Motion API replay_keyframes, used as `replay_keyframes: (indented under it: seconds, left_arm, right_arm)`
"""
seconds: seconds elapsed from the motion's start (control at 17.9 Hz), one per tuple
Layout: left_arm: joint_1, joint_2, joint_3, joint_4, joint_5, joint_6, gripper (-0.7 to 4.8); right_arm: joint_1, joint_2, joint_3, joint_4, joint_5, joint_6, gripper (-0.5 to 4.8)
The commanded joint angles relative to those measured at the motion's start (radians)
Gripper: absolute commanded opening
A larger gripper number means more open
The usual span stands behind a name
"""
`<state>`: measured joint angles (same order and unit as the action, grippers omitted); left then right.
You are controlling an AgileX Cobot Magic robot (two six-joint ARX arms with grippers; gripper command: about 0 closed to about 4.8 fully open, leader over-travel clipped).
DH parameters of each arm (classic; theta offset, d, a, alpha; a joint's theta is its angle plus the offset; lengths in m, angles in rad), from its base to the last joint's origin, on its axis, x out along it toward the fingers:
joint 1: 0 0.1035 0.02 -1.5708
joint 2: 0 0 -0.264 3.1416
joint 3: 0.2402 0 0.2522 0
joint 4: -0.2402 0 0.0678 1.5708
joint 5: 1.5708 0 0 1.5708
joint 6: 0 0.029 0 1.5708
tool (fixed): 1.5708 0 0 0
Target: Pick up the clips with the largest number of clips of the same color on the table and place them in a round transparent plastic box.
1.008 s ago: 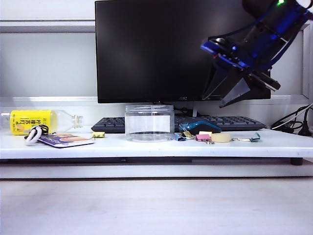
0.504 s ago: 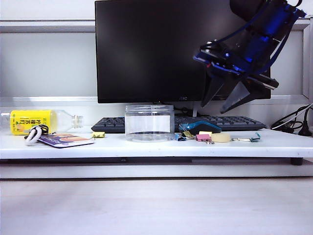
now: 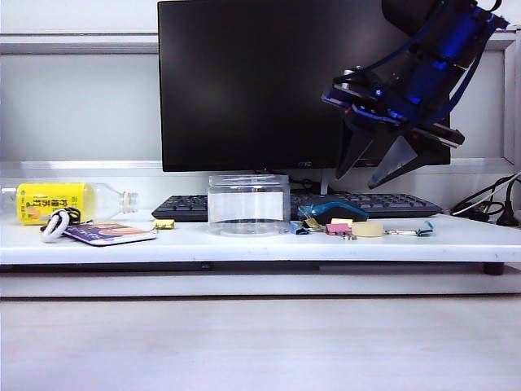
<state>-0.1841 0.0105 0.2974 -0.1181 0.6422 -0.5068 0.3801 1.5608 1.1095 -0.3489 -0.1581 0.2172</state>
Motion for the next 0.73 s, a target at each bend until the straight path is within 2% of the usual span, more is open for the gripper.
replay_keyframes:
  seconds: [0.06,0.22,0.45,0.62,0.67,0.73]
  left_arm:
    - [-0.002,0.075,0.058,-0.09,-0.026,0.078,3.15]
    - [-0.002,0.201,0.101,-0.187,-0.043,0.138,3.15]
    - [-0.005,0.432,0.19,-0.199,-0.082,0.254,3.14]
    - [-0.068,0.594,0.293,-0.244,-0.223,0.381,3.14]
    - [-0.109,0.651,0.33,-0.277,-0.293,0.425,3.14]
    - [-0.169,0.724,0.375,-0.314,-0.367,0.465,3.14]
  right_arm:
    - [0.001,-0.001,0.006,0.015,0.0,-0.01,2.45]
    - [0.001,-0.001,0.006,0.016,0.0,-0.013,2.45]
    - [0.001,-0.001,0.006,0.012,0.0,-0.018,2.45]
    - [0.001,-0.001,0.006,0.003,0.0,-0.033,2.45]
    - [0.001,-0.001,0.006,-0.001,0.0,-0.035,2.46]
    - [0.001,-0.001,0.006,-0.007,0.0,-0.035,2.72]
